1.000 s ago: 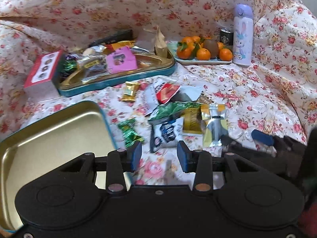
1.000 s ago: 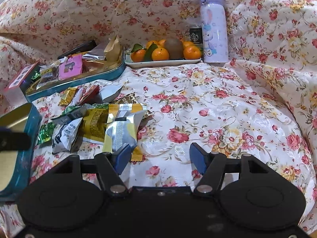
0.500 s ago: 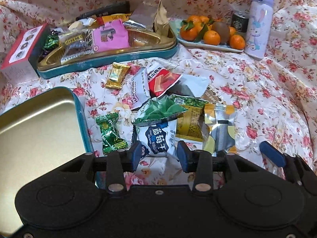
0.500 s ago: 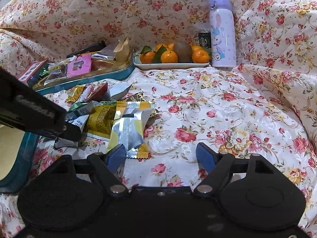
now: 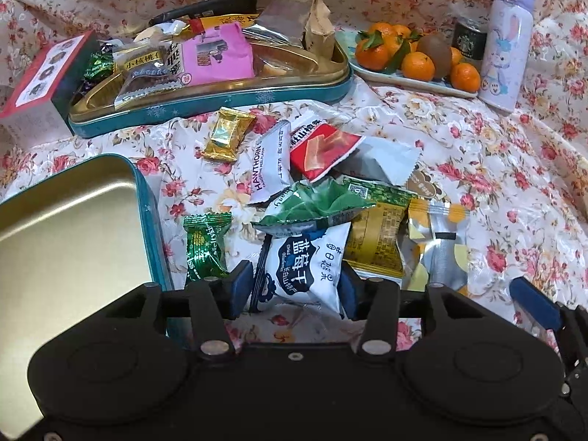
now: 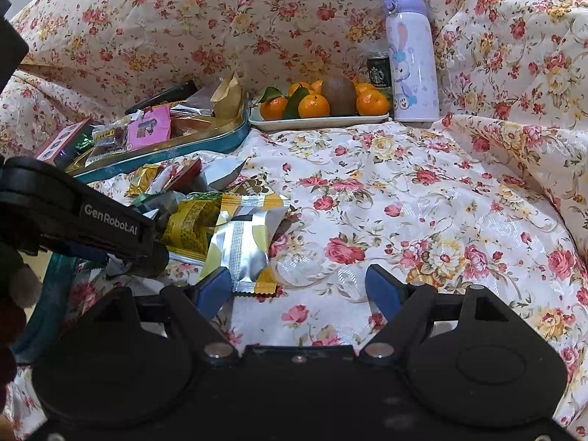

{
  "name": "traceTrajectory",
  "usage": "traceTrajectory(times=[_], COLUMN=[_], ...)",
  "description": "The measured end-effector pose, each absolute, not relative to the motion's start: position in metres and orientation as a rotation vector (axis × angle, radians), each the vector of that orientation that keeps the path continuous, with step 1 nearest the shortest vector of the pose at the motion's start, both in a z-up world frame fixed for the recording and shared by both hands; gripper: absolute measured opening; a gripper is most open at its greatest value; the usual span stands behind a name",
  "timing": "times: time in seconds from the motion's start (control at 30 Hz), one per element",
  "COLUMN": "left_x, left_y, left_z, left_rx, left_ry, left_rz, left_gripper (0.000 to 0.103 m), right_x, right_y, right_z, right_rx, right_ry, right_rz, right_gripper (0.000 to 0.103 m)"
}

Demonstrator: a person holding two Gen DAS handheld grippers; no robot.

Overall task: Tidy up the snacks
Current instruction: 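Grasp the white snack packet with left gripper while right grasps yellow-silver candy, then carry the white packet and yellow-silver candy over the gold tin tray with both grippers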

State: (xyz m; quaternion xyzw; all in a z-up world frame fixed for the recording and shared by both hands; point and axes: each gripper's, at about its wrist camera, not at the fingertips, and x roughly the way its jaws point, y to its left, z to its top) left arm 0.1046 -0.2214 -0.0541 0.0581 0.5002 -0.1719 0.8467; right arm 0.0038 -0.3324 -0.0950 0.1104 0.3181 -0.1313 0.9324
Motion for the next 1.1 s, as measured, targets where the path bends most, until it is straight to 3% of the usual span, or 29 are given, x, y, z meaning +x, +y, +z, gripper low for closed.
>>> traceTrajectory(times=[0.13, 0.2, 0.23, 0.63, 0.87, 1.1], left_x=[0.107, 0.106, 0.106, 0.091, 0.081, 0.067], left_y=[-0.217, -0.215, -0.215, -0.193, -0.168, -0.129], left_z=[-0.053, -0.052, -0.051, -0.027, -0.013, -0.003], left_rx=[0.076, 0.066, 0.070, 0.021, -0.009, -0.039], left_ry=[1.049, 1.036, 1.029, 0.991, 0.979, 0.966], left_rz=[-0.358, -0.352, -0.353, -0.412, -0.406, -0.373], left_gripper=[0.052, 0.030, 0.028, 0.028, 0.028, 0.028], right_x=[0.006, 0.006, 0.007, 0.030, 0.047, 0.033], right_y=[-0.334, -0.336, -0.338, -0.333, -0.321, -0.324], right_z=[-0.093, -0.091, -0.090, -0.083, -0.090, -0.086], right_rx=[0.248, 0.283, 0.302, 0.353, 0.250, 0.262], right_ry=[0.660, 0.660, 0.658, 0.642, 0.673, 0.682], right_rz=[-0.273, -0.267, -0.262, -0.224, -0.232, -0.257], right_gripper=[0.085, 0.084, 0.084, 0.078, 0.044, 0.039])
